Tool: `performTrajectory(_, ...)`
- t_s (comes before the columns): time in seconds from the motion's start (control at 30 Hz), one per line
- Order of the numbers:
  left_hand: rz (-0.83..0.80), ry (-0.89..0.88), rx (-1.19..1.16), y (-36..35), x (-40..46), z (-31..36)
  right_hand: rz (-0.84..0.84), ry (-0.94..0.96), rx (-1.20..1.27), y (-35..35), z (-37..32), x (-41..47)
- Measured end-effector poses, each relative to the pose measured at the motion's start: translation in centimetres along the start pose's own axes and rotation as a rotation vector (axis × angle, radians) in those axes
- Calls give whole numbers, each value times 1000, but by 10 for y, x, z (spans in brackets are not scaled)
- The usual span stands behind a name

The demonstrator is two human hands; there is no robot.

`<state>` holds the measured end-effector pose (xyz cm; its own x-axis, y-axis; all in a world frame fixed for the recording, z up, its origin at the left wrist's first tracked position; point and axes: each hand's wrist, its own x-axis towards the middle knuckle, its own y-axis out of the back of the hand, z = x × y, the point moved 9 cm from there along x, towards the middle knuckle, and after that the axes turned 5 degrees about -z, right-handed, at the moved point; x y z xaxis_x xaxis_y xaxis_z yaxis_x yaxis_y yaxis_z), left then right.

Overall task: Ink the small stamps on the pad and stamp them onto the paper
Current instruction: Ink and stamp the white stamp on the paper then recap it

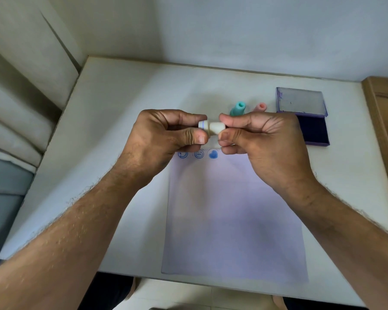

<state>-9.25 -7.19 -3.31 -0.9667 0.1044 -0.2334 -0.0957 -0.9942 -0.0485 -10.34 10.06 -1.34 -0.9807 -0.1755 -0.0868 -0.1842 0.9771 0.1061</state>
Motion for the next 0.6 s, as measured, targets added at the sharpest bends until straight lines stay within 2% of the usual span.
performTrajectory(0.23,17,-69,32,-2,-2,8,6,-189,244,-3,13,-4)
performTrajectory(0.43,64,-156,174,-3,-2,17,40,-360,407,-6,22,-6)
performTrajectory(0.6,158,-331,325,-4,-11,40,23,-371,527,-9,9,-5)
